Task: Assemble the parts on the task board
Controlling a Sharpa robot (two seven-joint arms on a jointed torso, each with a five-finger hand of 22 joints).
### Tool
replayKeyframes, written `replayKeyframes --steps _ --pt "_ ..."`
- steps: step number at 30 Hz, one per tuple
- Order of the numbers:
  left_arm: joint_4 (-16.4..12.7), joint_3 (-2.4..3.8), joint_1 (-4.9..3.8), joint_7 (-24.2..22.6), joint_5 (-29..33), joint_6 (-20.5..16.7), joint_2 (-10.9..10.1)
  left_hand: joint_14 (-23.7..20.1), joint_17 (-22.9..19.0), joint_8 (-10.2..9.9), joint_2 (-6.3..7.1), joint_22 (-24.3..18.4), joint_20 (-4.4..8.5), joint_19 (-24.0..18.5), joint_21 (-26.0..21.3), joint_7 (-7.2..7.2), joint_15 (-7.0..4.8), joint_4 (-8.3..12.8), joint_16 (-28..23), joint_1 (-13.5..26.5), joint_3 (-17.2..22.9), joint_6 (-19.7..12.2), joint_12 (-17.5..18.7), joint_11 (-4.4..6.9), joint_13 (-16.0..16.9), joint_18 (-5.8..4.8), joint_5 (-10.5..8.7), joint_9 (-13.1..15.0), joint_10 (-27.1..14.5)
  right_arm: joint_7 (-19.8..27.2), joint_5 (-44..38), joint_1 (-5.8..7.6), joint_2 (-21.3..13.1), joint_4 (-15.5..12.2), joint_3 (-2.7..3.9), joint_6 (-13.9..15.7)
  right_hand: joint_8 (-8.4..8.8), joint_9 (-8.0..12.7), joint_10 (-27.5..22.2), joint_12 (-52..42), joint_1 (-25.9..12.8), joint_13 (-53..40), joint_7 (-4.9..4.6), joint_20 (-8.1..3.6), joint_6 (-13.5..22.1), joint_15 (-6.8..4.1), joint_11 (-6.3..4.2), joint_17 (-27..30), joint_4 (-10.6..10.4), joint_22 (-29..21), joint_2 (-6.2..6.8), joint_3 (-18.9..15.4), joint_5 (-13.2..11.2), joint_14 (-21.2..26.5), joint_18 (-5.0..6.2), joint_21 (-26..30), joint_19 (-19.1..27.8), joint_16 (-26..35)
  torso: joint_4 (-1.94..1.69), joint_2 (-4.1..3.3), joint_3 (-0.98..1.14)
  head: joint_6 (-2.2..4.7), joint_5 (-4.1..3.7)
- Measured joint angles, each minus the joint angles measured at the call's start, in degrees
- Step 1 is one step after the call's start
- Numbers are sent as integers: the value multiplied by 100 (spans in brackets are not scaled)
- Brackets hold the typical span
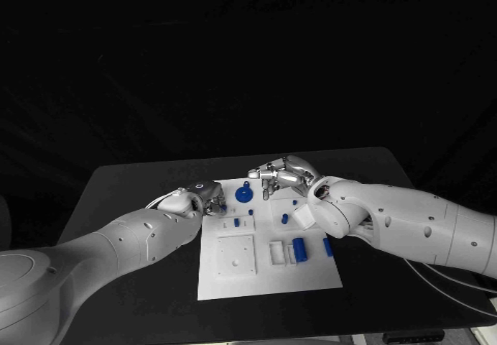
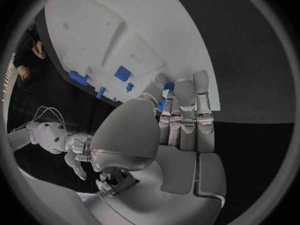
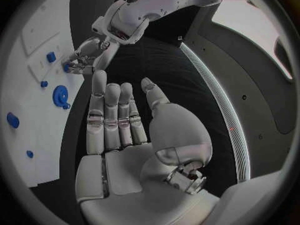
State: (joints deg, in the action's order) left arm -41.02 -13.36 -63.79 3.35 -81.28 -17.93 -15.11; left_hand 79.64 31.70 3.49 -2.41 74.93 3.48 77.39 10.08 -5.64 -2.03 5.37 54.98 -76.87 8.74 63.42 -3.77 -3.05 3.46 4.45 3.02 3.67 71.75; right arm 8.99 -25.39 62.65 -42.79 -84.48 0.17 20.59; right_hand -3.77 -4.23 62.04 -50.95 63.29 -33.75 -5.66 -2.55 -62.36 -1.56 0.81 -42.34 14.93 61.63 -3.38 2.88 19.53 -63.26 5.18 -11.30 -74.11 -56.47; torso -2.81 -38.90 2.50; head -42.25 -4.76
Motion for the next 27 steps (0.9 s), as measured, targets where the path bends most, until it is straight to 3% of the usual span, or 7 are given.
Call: replayKeyframes --steps 15,27 --pt "-74 21 8 -48 227 -10 -79 0 0 2 -153 -1 0 0 0 8 0 -475 0 134 904 50 0 -2 1 -1 0 15 -41 -3 0 0 1 31 0 -31 0 0 0 0 0 -1 0 0 0 0 0 5 0 0 0 0 28 0 0 0 0 0 0 2 6 12 -4" --pt "-177 43 12 -105 355 -46 -137 0 1 4 -151 -2 0 0 44 14 0 -522 0 134 1281 54 0 -2 1 -1 -22 20 -41 -10 0 0 -2 53 0 -72 0 0 0 0 0 0 0 0 0 0 0 4 17 0 0 48 133 0 0 0 0 0 0 1 5 16 -14"
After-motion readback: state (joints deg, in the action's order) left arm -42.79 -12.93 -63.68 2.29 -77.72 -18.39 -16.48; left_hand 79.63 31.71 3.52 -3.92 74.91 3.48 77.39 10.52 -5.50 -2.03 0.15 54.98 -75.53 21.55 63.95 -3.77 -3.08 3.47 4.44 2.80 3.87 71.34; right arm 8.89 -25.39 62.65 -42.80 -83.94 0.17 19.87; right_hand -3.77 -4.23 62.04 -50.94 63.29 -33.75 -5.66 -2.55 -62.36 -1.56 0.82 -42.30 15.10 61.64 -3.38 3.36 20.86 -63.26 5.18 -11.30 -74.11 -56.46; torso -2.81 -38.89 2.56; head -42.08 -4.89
